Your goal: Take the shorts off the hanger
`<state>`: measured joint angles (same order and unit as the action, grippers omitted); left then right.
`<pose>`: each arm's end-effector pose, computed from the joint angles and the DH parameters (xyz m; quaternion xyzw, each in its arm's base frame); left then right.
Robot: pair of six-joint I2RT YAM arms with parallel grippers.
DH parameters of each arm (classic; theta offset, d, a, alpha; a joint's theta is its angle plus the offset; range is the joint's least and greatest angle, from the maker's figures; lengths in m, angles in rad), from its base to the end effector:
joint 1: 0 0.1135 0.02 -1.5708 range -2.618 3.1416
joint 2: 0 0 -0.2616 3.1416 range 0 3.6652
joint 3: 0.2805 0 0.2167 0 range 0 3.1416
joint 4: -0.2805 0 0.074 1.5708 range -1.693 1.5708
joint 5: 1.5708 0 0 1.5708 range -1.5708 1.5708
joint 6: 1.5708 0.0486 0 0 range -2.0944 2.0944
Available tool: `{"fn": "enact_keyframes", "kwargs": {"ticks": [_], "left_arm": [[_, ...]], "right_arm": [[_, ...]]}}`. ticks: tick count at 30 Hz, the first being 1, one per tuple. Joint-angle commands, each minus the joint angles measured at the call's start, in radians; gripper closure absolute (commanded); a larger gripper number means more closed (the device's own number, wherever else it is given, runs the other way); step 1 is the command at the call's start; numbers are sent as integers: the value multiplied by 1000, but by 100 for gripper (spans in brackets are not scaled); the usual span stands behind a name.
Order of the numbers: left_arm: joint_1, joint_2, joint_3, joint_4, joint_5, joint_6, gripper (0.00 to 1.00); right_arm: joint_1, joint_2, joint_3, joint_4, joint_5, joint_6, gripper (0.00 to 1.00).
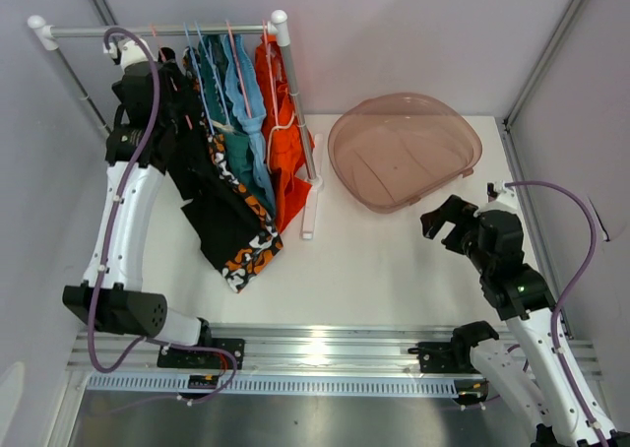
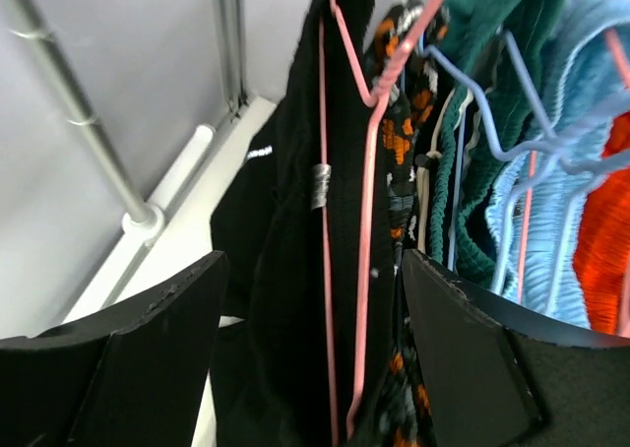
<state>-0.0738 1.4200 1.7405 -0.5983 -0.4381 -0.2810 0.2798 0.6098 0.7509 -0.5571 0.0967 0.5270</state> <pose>0.2737 0.0004 0.4623 -0.2108 0.7614 0.0670 0.6094 0.1120 0.0273 0.3025 0.1294 0.8273 0.1768 0.5173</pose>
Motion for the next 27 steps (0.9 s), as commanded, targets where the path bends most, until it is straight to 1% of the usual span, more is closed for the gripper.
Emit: {"fn": "enact_keyframes", "kwargs": {"ticks": [1, 8, 11, 13, 15, 18, 19, 20, 21, 22, 23, 24, 26, 27], "left_arm": [[11, 31, 37, 61, 52, -27, 22], [12, 134, 99, 71, 26, -21, 24], [12, 175, 128, 66, 9, -15, 30], [12, 191, 134, 71, 7, -15, 36], [12, 195, 134, 83, 4, -11, 46], [12, 203, 142, 86, -11, -3, 53], [12, 204, 145, 83, -14, 0, 54], [12, 209, 145, 84, -17, 5, 58], [12, 209, 152, 80, -27, 11, 65], [12, 209, 155, 77, -28, 16, 69], [12, 211, 154, 74, -31, 19, 77], [12, 205, 163, 71, -45, 22, 88], [11, 189, 159, 72, -56, 31, 99], [11, 166, 149, 78, -63, 40, 100]], "right_arm": [[6, -4, -2, 34, -9, -18, 1], [2, 8, 1, 39, -9, -22, 0], [2, 13, -2, 42, -12, -19, 1], [-1, 16, -4, 45, -18, -21, 1], [-4, 19, -7, 46, -22, -21, 1], [-10, 22, -8, 49, -25, -21, 1], [-13, 24, -8, 49, -29, -21, 1], [-17, 25, -8, 51, -31, -21, 1], [-21, 25, -8, 54, -32, -21, 0], [-24, 27, -10, 56, -40, -21, 1], [-28, 28, -12, 56, -41, -21, 1], [-30, 30, -13, 59, -46, -19, 1], [-31, 31, -16, 63, -49, -21, 1], [-31, 30, -19, 69, -48, -21, 0]]}}
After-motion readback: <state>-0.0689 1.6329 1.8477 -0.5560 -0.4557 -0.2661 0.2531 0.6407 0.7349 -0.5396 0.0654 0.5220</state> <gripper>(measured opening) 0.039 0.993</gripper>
